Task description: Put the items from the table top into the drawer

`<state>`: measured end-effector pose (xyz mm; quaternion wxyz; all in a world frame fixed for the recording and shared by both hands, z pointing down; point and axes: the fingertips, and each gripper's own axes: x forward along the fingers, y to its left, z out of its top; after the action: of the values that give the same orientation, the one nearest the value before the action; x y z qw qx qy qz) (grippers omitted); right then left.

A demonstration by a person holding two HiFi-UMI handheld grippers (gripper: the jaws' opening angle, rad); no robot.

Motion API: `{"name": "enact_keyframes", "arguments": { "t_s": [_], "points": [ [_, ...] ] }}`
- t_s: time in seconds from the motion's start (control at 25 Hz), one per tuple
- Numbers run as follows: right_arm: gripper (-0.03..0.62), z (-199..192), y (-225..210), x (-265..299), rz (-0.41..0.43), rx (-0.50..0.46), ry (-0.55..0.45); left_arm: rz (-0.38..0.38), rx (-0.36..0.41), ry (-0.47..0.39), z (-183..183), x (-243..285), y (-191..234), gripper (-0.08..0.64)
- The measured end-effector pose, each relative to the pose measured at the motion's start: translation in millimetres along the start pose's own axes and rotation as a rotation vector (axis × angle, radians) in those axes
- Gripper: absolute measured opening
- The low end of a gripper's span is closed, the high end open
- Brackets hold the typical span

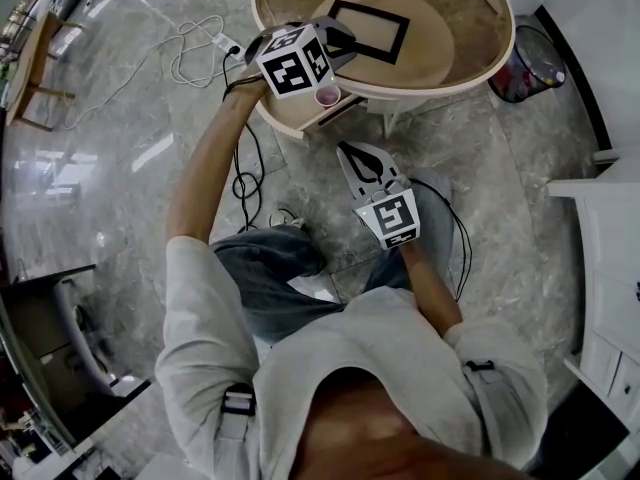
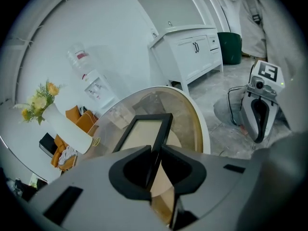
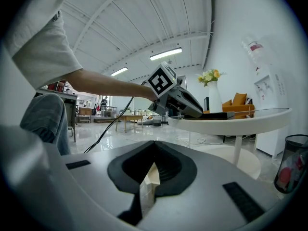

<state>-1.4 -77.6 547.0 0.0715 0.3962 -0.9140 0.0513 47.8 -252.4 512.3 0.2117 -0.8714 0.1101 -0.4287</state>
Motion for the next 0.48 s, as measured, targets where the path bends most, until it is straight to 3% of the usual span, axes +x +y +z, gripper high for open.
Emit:
{"name": "enact_keyframes", "arguments": {
  "t_s": [0.24, 0.48],
  "points": [
    [0.023, 3, 2, -2, 0.007, 0.006, -0.009, 0.042, 0.002, 0.005, 8, -11, 0, 0.041],
    [0.023, 1, 3, -5, 0.014, 0.009, -0.01, -0.001, 0.022, -0.003, 6, -10, -5, 0.041]
  ]
}}
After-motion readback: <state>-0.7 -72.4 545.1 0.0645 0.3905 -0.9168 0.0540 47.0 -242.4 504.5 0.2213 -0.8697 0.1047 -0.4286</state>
